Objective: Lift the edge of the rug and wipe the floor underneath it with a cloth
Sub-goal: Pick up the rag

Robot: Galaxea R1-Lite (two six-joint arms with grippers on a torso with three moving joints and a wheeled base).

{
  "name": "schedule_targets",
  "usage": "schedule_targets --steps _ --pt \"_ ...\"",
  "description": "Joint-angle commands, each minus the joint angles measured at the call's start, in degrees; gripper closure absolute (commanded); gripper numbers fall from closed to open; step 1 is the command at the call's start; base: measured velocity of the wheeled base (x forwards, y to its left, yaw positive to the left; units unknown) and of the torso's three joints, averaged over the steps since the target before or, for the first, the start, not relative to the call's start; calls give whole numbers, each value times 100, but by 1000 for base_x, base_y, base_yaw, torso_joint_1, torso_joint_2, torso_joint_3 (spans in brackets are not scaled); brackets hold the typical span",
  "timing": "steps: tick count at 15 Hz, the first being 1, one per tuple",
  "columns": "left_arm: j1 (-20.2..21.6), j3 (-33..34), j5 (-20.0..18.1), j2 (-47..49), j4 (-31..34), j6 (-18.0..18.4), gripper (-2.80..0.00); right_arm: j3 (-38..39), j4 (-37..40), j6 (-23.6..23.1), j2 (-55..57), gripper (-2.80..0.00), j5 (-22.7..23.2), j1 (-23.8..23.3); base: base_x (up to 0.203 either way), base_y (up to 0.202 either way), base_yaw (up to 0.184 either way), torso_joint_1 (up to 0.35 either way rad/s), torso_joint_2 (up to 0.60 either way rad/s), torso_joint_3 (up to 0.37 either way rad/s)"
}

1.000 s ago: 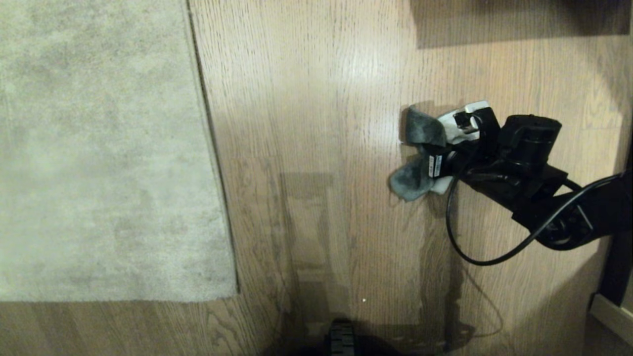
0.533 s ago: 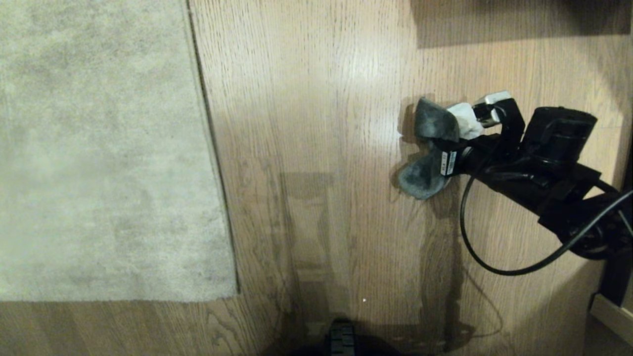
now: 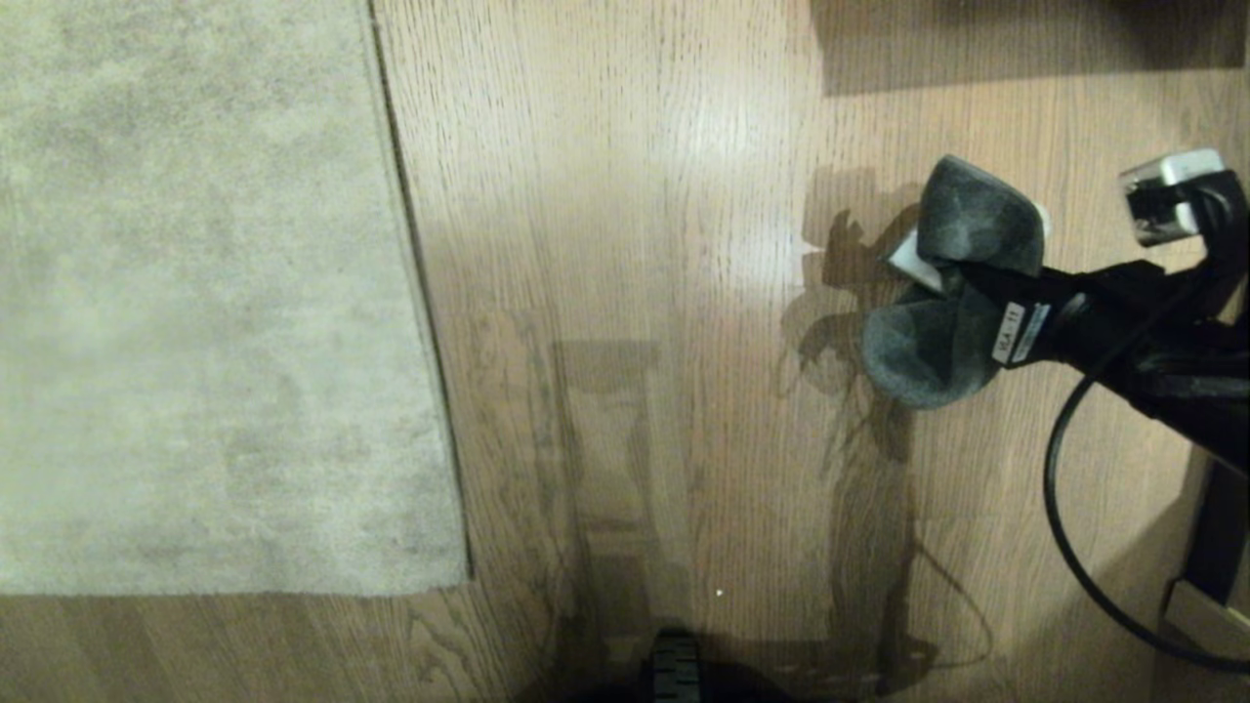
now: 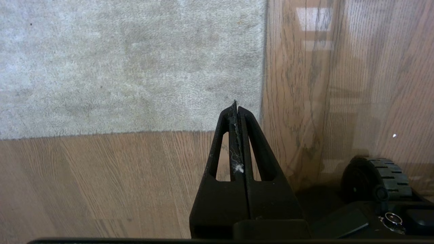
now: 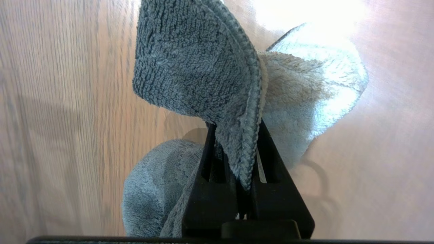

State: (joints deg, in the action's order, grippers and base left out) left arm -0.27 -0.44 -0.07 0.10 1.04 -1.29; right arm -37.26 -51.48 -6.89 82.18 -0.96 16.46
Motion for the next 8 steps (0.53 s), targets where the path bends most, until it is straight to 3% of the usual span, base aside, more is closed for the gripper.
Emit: schedule_targets --steps 1,4,8 --pt "0 0 -2 -1 2 -3 0 503 28 0 -1001 0 -36 -240 0 0 0 0 0 0" --pt "0 0 -2 -1 2 -3 0 1110 57 35 -1780 0 -27 -755 0 0 0 0 0 0" --pt "0 0 -2 -1 2 -3 0 1716 245 31 -2747 0 -21 -872 0 0 0 0 0 0"
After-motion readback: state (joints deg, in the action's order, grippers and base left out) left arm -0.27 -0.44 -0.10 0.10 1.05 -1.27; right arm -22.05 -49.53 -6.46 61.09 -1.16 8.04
